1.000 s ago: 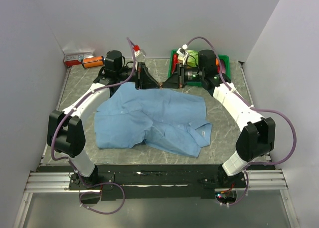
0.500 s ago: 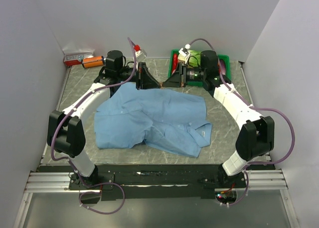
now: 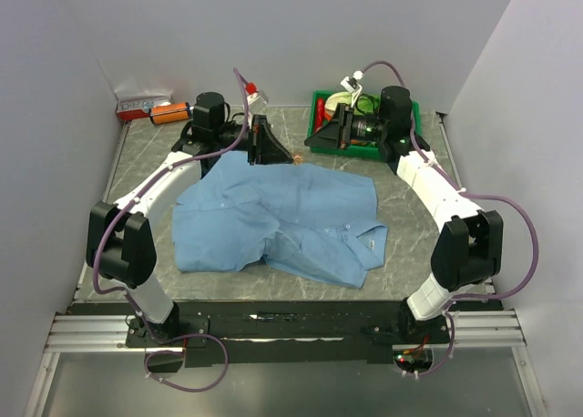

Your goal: Remove the brooch from the garment

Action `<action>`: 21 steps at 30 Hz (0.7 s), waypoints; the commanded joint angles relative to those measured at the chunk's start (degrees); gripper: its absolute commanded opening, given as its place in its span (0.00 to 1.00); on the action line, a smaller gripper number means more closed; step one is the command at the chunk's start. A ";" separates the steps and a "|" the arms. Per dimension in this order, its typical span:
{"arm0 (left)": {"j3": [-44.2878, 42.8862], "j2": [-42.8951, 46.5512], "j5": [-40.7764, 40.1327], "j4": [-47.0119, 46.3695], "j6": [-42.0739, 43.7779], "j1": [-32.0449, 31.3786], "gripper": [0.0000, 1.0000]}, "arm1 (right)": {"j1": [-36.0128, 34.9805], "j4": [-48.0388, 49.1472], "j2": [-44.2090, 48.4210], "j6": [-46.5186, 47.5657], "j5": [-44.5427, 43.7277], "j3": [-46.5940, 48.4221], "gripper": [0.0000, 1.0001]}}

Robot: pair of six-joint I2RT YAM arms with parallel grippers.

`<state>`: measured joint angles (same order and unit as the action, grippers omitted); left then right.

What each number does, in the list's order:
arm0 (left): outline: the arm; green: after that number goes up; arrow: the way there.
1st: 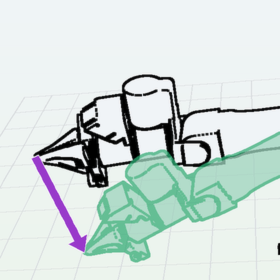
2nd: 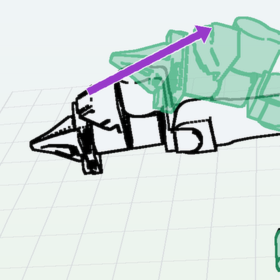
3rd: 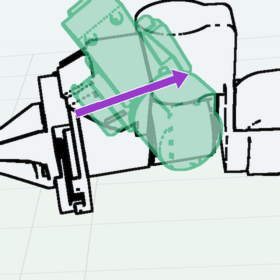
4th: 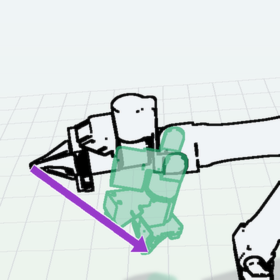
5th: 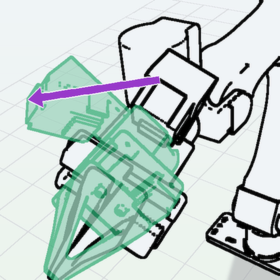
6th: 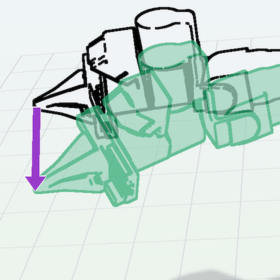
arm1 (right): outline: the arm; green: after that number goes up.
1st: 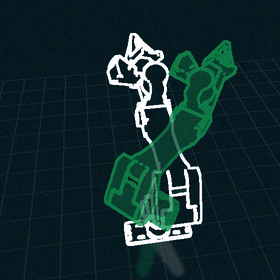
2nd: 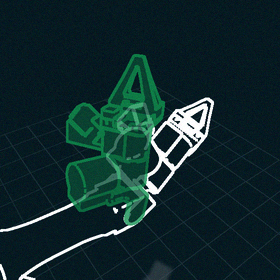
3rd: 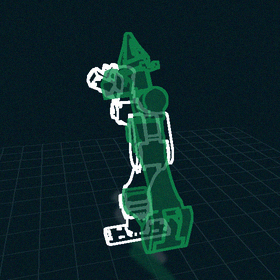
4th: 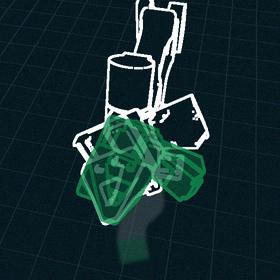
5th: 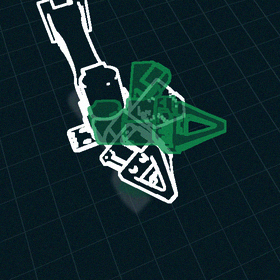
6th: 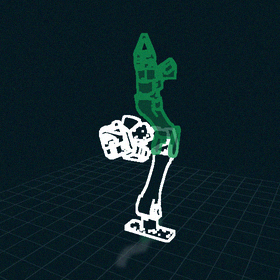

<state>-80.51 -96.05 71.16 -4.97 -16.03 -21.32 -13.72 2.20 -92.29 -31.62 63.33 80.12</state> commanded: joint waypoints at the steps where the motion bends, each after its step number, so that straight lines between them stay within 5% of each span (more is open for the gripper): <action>1: -1.40 0.07 2.06 -3.29 -2.33 0.49 0.01 | -0.35 -1.47 0.71 9.88 3.56 2.66 0.44; 4: -1.40 -0.01 1.88 -3.29 -2.34 0.58 0.01 | -0.26 -9.30 1.06 19.90 5.22 5.04 0.54; 11: 0.18 0.60 2.41 -4.52 -4.09 0.84 0.01 | -1.75 -16.78 4.31 35.55 3.47 4.26 0.56; 21: 0.62 0.43 2.59 -6.01 -5.42 0.84 0.01 | -6.59 -15.30 6.60 37.86 0.39 2.24 0.56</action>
<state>-79.88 -96.25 72.18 -8.58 -20.82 -20.64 -19.64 -14.79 -89.10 4.64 64.34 82.08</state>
